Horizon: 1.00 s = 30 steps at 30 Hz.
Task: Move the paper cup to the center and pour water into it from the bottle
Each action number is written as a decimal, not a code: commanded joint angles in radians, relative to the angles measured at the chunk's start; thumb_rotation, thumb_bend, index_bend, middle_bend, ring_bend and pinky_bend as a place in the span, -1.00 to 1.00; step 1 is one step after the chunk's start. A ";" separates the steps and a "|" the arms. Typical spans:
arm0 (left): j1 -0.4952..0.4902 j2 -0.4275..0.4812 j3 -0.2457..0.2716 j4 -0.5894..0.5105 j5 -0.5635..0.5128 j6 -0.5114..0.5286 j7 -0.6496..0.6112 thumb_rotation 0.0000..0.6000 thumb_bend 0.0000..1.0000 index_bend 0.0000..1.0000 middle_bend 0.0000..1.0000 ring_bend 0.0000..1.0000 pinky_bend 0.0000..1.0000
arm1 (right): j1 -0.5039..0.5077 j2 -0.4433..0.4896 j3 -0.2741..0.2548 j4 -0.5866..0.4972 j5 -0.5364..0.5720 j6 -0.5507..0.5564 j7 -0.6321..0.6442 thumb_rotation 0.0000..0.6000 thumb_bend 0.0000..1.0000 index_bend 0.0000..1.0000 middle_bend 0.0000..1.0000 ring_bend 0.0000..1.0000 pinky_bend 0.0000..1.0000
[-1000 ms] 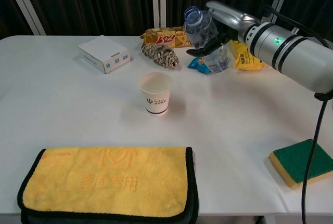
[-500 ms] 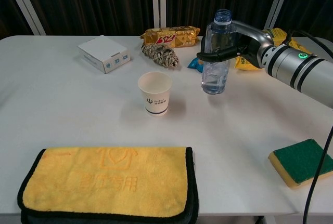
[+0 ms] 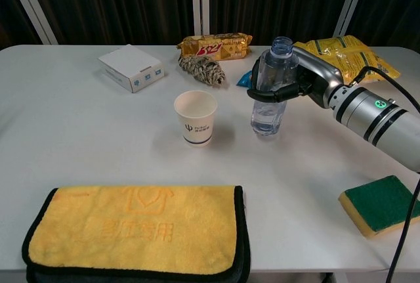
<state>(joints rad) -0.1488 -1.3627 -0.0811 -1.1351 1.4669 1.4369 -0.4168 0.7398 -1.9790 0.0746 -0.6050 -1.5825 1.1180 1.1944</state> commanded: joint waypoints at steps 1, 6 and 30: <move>-0.001 -0.002 0.002 0.004 0.001 -0.002 -0.001 1.00 -0.91 -0.89 -0.83 -0.98 -0.66 | -0.004 -0.016 -0.010 0.029 0.004 -0.015 0.027 1.00 -0.33 0.44 0.22 -0.12 -0.12; -0.002 -0.002 0.001 0.005 0.003 0.000 -0.002 1.00 -0.91 -0.89 -0.83 -0.98 -0.66 | -0.007 -0.036 -0.021 0.073 0.005 -0.027 0.053 1.00 -0.34 0.43 0.22 -0.13 -0.13; -0.003 -0.010 0.005 0.012 0.006 0.001 0.003 1.00 -0.91 -0.89 -0.83 -0.98 -0.66 | -0.024 -0.025 -0.076 0.145 -0.026 -0.009 0.038 1.00 -0.96 -1.00 -0.89 -1.00 -0.98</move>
<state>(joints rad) -0.1520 -1.3729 -0.0760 -1.1229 1.4728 1.4375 -0.4138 0.7226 -2.0127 0.0090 -0.4634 -1.6007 1.1028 1.2506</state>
